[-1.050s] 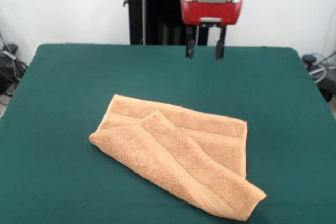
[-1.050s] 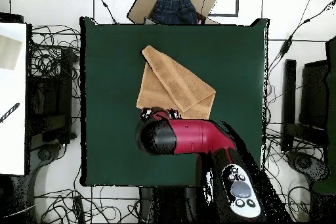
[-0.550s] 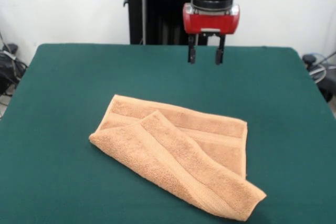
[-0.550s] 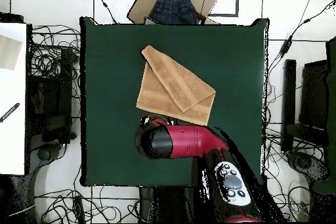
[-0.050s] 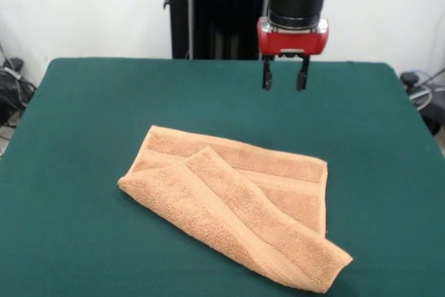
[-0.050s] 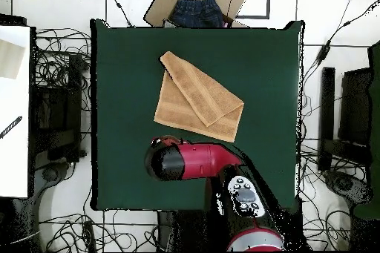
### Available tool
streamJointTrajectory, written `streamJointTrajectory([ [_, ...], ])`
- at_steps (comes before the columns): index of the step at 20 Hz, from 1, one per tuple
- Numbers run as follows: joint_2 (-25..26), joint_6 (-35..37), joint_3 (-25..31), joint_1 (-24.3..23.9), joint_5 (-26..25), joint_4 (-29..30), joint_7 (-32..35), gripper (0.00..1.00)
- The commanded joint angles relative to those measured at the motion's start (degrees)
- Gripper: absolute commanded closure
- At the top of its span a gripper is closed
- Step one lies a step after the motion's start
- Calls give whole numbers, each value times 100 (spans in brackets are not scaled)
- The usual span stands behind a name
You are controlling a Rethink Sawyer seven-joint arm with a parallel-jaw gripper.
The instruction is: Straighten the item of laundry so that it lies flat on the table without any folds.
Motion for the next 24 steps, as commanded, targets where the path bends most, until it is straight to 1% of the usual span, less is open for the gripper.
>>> streamJointTrajectory([
  [1, -83, -353, -398, 331, 188, 140, 1273, 0],
  [5, -136, -46, -303, 270, 276, 58, 1073, 0],
  [8, -63, 111, -93, 66, 305, -34, 842, 0],
  [14, 238, 16, 289, -336, 218, -167, 487, 0],
  [20, 399, 119, 416, -450, 198, -332, 381, 0],
  [24, 390, 6, 276, -341, 123, -376, 473, 0],
])
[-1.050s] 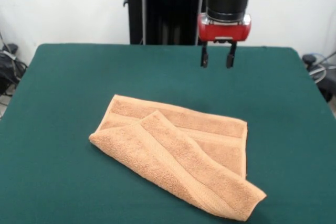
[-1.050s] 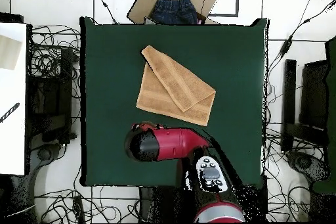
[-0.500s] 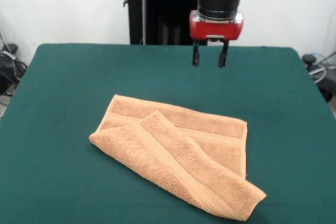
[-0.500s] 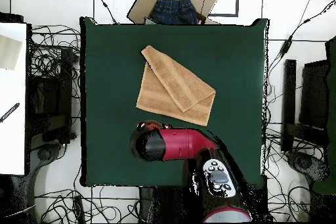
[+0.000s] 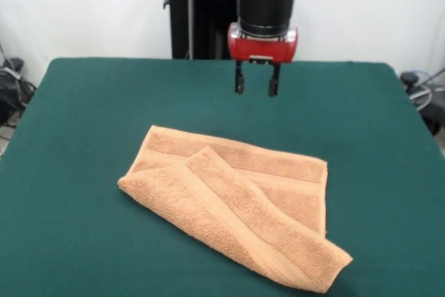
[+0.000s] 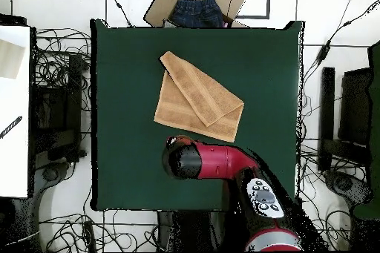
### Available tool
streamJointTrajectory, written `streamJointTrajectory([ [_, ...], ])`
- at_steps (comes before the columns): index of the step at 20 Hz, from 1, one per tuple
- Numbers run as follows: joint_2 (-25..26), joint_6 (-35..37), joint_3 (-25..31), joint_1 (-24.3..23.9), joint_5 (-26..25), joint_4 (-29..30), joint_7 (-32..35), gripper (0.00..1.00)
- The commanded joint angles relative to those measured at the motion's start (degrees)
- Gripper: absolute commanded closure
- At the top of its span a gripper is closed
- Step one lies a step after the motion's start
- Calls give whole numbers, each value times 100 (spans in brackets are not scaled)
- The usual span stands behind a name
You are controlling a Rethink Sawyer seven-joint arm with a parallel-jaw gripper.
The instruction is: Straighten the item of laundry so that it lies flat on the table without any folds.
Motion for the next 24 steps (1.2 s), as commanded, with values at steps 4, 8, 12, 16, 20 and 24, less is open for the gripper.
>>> streamJointTrajectory([
  [4, 188, -122, 169, 270, 50, -333, 688, 0],
  [8, 219, 210, 56, 408, 158, -531, 727, 0],
  [12, 267, 805, 58, 443, 354, -696, 710, 0],
  [16, 296, 1208, 56, 478, 449, -838, 679, 0],
  [20, 389, 1131, 189, 368, 485, -790, 654, 0],
  [24, 457, 1094, 284, 269, 524, -734, 599, 0],
])
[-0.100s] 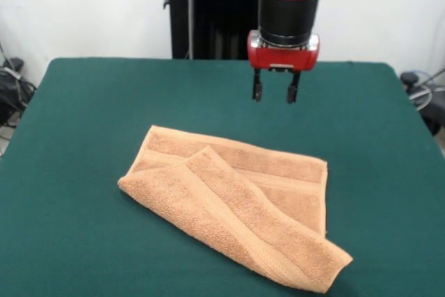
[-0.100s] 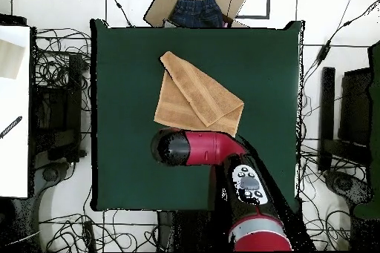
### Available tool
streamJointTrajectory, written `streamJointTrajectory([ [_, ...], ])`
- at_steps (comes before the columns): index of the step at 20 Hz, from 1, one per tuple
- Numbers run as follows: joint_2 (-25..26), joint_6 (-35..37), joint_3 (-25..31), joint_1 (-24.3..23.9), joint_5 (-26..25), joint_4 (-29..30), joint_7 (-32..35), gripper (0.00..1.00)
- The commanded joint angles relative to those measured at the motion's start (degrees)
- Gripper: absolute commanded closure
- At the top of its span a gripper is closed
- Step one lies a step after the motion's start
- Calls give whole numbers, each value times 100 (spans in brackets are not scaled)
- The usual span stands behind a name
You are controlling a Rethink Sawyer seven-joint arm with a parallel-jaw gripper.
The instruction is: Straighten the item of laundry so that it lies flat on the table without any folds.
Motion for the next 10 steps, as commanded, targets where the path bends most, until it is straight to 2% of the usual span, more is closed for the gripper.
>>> streamJointTrajectory([
  [1, 306, 437, 320, -145, 307, -201, 569, 0],
  [10, 598, 699, 559, -355, 365, -386, 279, 0],
])
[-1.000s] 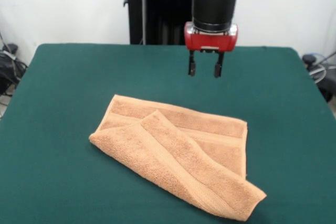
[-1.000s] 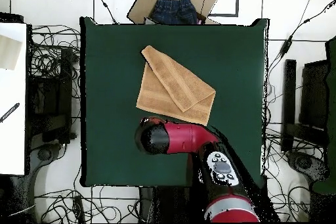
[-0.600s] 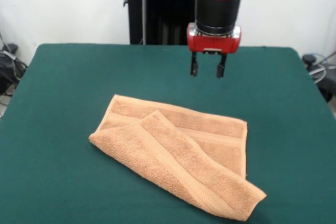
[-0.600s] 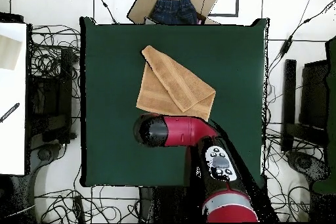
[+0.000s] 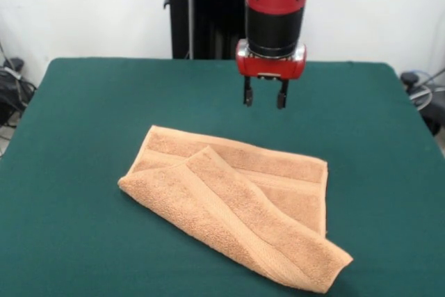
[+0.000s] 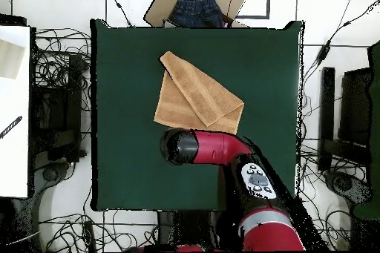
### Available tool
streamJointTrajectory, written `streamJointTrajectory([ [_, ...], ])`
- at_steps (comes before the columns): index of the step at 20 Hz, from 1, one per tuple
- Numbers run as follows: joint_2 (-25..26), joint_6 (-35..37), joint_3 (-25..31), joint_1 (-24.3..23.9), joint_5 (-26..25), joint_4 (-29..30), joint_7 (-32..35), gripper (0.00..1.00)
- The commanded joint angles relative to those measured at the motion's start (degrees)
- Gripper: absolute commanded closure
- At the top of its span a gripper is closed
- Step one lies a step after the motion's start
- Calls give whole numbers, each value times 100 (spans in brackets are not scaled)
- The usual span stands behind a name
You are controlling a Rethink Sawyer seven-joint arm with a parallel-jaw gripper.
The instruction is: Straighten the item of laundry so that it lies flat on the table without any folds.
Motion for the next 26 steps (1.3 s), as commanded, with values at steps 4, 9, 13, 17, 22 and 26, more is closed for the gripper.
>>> streamJointTrajectory([
  [4, 543, 932, 657, -187, 283, -590, 135, 0],
  [9, 563, 1109, 655, -174, 269, -657, 171, 0],
  [13, 622, 1355, 635, -141, 289, -760, 226, 0],
  [17, 335, 1645, 494, 9, 275, -775, 372, 0],
  [22, -1227, 538, 223, 328, -167, 218, 571, 0],
  [26, -2557, 592, 10, 514, 66, 1280, 709, 0],
])
